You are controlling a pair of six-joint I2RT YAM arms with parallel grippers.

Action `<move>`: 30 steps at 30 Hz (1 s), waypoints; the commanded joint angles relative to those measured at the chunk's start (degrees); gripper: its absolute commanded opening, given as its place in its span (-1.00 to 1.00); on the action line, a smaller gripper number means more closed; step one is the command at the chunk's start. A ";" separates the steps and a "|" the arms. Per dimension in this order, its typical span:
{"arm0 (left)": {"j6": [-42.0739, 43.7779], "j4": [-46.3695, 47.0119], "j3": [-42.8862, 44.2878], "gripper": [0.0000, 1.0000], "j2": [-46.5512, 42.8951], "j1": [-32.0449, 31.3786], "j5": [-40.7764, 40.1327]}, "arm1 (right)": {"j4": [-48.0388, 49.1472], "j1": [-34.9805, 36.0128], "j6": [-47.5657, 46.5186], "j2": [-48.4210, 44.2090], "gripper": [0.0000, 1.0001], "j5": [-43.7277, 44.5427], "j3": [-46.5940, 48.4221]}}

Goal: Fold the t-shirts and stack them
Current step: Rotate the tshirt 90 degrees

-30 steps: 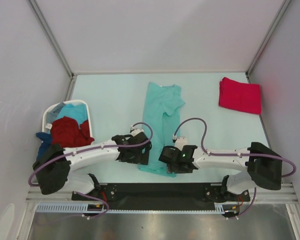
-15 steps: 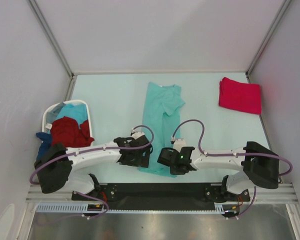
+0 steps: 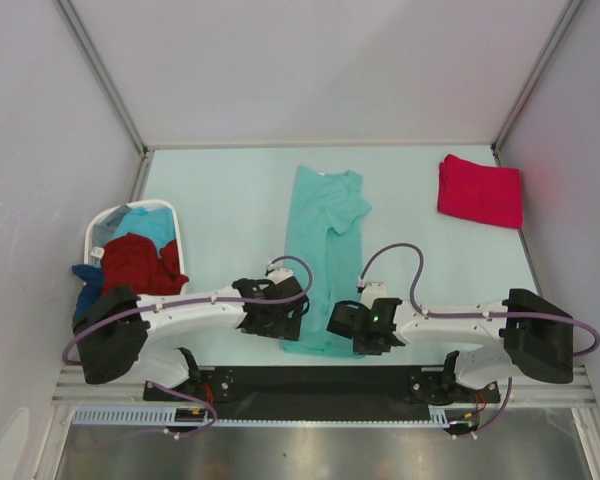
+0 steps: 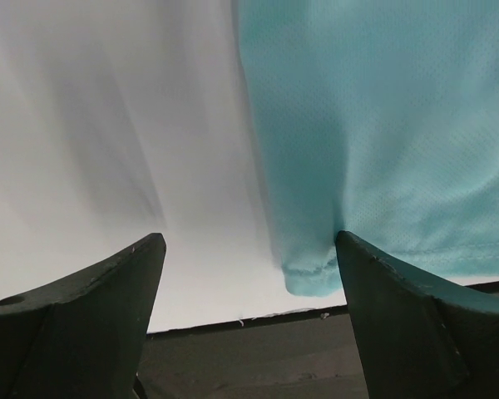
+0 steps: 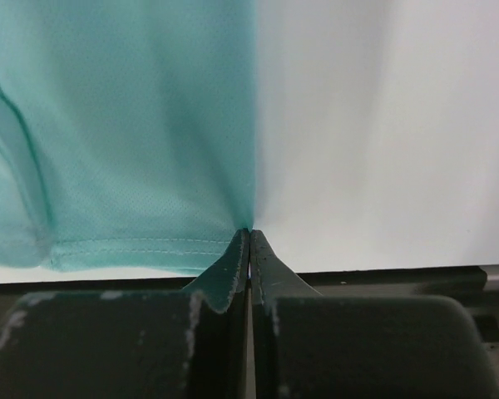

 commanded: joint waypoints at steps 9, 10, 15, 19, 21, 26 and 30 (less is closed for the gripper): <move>-0.43 0.92 2.74 0.79 2.69 -1.65 0.10 | -4.12 0.56 4.70 -3.44 -1.00 1.21 -3.78; -0.35 0.92 2.83 0.80 2.61 -1.74 -0.08 | -3.95 0.74 5.05 -3.52 -0.90 1.56 -3.17; 0.71 -0.74 6.33 0.86 -1.43 -1.74 -5.86 | -4.47 0.92 1.20 -5.81 0.24 8.67 3.05; 3.95 -3.47 14.76 0.95 -3.63 -1.57 -12.36 | -4.82 -4.07 -7.23 -3.27 0.56 11.84 12.81; 5.54 -4.35 19.85 0.98 -3.37 -0.43 -13.96 | -4.91 -6.28 -11.62 -0.73 0.58 12.72 18.24; 9.93 -2.69 22.96 0.99 0.49 5.45 -11.52 | -0.62 -13.83 -18.93 4.46 0.41 10.18 21.62; 11.34 0.83 21.03 0.95 6.10 11.87 -8.26 | 4.83 -19.82 -23.59 8.25 -0.13 6.05 21.00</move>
